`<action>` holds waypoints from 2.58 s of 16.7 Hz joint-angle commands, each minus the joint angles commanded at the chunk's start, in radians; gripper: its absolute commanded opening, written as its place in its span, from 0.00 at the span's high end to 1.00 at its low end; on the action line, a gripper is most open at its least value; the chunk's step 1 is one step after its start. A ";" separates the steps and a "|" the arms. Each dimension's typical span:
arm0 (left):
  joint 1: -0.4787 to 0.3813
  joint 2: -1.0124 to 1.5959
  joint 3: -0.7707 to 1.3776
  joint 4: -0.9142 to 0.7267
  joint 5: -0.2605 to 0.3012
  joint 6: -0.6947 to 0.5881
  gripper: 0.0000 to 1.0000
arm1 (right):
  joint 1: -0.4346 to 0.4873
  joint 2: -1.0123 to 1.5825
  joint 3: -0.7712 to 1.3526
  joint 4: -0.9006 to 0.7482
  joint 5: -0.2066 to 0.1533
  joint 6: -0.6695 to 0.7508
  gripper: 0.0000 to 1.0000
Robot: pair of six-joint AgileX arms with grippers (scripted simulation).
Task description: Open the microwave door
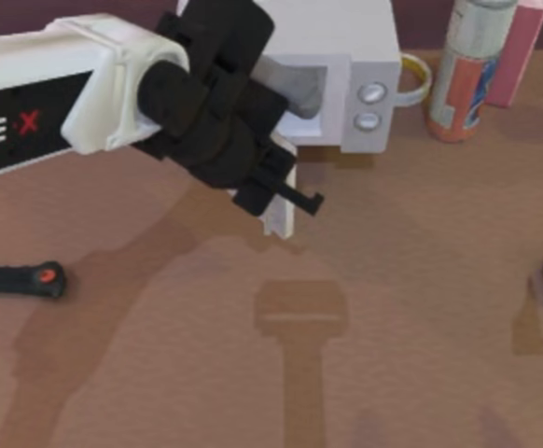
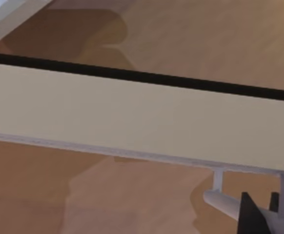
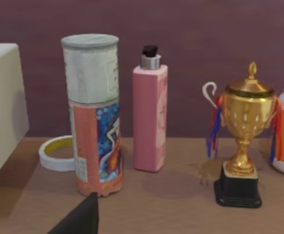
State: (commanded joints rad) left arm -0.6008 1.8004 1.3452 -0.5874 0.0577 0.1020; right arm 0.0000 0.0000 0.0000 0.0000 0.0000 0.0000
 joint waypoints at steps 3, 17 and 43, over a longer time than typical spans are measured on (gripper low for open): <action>0.000 0.000 0.000 0.000 0.000 0.000 1.00 | 0.000 0.000 0.000 0.000 0.000 0.000 0.00; 0.042 -0.045 -0.053 -0.003 0.067 0.117 1.00 | 0.000 0.000 0.000 0.000 0.000 0.000 0.00; 0.044 -0.048 -0.059 -0.005 0.081 0.128 1.00 | 0.000 0.000 0.000 0.000 0.000 0.000 0.00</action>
State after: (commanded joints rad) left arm -0.5571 1.7522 1.2858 -0.5924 0.1385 0.2295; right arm 0.0000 0.0000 0.0000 0.0000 0.0000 0.0000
